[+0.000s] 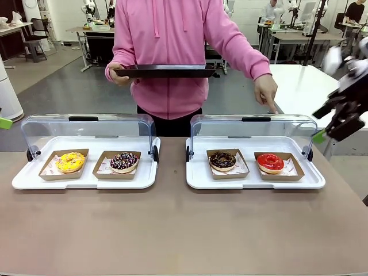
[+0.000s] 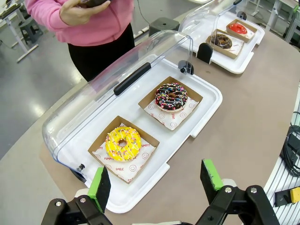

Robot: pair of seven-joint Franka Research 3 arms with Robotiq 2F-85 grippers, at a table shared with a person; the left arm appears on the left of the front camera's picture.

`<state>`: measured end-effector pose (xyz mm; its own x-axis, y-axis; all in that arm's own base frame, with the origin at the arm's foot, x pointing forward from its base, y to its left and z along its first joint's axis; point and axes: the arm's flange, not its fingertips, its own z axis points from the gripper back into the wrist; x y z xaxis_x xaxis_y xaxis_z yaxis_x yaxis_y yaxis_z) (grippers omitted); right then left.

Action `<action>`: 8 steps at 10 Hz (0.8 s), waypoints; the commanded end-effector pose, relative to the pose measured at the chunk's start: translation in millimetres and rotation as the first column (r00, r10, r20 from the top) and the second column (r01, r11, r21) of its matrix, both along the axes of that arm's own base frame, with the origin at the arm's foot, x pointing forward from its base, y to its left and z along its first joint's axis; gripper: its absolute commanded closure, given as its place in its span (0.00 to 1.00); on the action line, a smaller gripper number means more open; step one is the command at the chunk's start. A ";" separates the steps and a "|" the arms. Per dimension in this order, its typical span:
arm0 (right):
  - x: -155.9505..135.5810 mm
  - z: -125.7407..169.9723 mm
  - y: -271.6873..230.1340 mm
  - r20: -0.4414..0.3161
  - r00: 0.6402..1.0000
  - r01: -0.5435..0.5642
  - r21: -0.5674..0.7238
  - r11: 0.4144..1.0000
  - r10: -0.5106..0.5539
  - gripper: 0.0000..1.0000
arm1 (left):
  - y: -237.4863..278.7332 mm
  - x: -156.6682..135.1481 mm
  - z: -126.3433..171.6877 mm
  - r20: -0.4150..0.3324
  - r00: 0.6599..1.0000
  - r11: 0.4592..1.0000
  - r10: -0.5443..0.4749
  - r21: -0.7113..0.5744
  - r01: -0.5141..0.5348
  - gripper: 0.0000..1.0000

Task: Provide the desired donut to the person.
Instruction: Pick up and lift the Paper togo box containing the Donut pointed at by the person.

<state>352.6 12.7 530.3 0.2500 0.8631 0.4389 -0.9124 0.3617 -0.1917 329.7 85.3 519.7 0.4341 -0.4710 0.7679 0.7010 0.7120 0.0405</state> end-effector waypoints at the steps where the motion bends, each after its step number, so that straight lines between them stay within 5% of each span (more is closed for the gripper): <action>1: 29.6 -18.3 -2.3 -0.143 0.989 -0.056 -0.160 0.986 0.032 0.00 | 1.3 -0.1 -0.3 0.000 1.000 1.000 0.004 -0.011 -0.004 0.00; 5: 49.7 -100.1 -25.5 -0.263 0.960 -0.152 -0.210 0.966 0.094 0.00 | 1.3 -0.1 -0.3 0.000 1.000 1.000 0.004 -0.011 -0.004 0.00; 8: 68.2 -130.8 -29.5 -0.163 0.980 -0.155 -0.253 0.955 0.116 0.00 | 1.3 -0.1 -0.3 0.000 1.000 1.000 0.004 -0.011 -0.004 0.00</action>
<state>414.7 -14.9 409.9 0.1853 0.9681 0.1684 -0.9787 0.1973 -0.0572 329.6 85.5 519.7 0.4341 -0.4707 0.7681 0.7007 0.7123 0.0405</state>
